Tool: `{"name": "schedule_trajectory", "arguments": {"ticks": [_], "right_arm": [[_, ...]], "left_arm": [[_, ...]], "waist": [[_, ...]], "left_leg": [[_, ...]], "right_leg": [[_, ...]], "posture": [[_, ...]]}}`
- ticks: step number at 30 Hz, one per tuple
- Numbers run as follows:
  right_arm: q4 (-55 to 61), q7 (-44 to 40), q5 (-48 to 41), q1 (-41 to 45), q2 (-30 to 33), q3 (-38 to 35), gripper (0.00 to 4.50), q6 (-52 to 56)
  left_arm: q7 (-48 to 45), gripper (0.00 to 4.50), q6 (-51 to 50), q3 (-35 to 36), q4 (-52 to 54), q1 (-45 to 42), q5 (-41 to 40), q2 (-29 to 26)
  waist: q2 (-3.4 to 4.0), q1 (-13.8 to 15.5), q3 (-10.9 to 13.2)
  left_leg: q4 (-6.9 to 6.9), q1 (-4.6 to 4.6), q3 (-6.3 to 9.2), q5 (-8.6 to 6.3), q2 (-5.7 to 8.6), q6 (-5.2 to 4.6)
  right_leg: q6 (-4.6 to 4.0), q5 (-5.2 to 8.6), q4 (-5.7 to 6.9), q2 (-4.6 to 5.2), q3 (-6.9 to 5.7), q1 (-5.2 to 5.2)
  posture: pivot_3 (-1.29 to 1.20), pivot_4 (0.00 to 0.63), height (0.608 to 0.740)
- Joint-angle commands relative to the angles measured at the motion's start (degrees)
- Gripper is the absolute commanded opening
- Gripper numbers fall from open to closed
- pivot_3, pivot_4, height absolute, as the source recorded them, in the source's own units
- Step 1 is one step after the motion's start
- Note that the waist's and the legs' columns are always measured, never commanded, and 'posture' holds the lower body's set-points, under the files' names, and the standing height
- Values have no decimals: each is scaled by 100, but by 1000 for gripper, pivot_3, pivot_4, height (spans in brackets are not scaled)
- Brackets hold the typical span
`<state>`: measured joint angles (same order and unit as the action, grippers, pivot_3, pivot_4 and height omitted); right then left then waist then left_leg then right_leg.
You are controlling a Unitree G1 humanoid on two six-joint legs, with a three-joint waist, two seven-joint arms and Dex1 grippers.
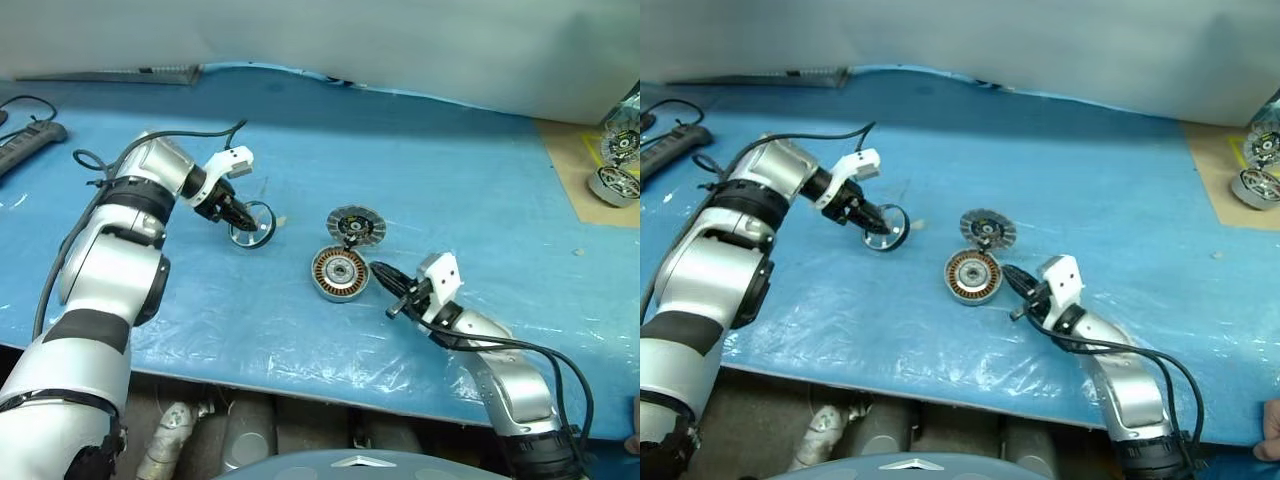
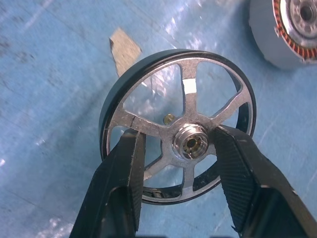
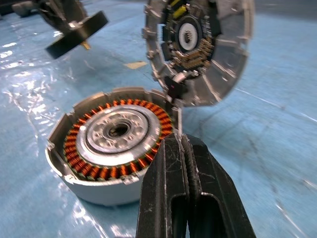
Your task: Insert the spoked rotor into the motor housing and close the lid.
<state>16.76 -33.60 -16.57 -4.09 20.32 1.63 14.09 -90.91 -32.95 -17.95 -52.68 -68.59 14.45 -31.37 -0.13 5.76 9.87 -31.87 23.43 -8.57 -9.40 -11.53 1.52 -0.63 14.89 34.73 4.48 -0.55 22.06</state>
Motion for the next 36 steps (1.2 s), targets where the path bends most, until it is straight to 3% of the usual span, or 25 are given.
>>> {"name": "schedule_trajectory", "arguments": {"ticks": [1,8,13,21,36], "right_arm": [[152,-228,-262,-216,90,-317,0,-361],[-263,-662,-248,-720,200,-512,0,-1127],[-623,-951,-76,-829,208,-240,0,-1570],[-993,-1168,166,-700,219,97,0,-1893],[-898,-1053,261,-478,54,491,0,-1746]], "left_arm": [[-159,1800,-388,169,1648,491,-656,-278],[55,1800,-143,805,3317,1305,-1735,-283],[50,1800,257,716,3755,1609,-2060,-341],[-13,1800,581,288,3641,1573,-2106,-203],[257,1800,1373,-368,2580,998,-1777,707]], "waist": [[2,2,2],[9,-1,6],[16,-38,7],[18,-30,6],[19,-25,5]], "left_leg": [[0,0,0,0,-1,0],[-10,8,-2,1,-9,-2],[-12,7,-4,1,-14,-3],[-25,8,-4,11,-15,-22],[-40,5,-3,13,-14,-25]], "right_leg": [[-2,1,1,0,-1,0],[-8,5,6,0,-12,0],[-11,6,8,-7,-9,3],[-11,7,13,-9,-8,0],[-11,6,33,-10,-8,-2]], "posture": [[0,150,740],[0,150,740],[0,150,740],[0,150,740],[0,150,740]]}}
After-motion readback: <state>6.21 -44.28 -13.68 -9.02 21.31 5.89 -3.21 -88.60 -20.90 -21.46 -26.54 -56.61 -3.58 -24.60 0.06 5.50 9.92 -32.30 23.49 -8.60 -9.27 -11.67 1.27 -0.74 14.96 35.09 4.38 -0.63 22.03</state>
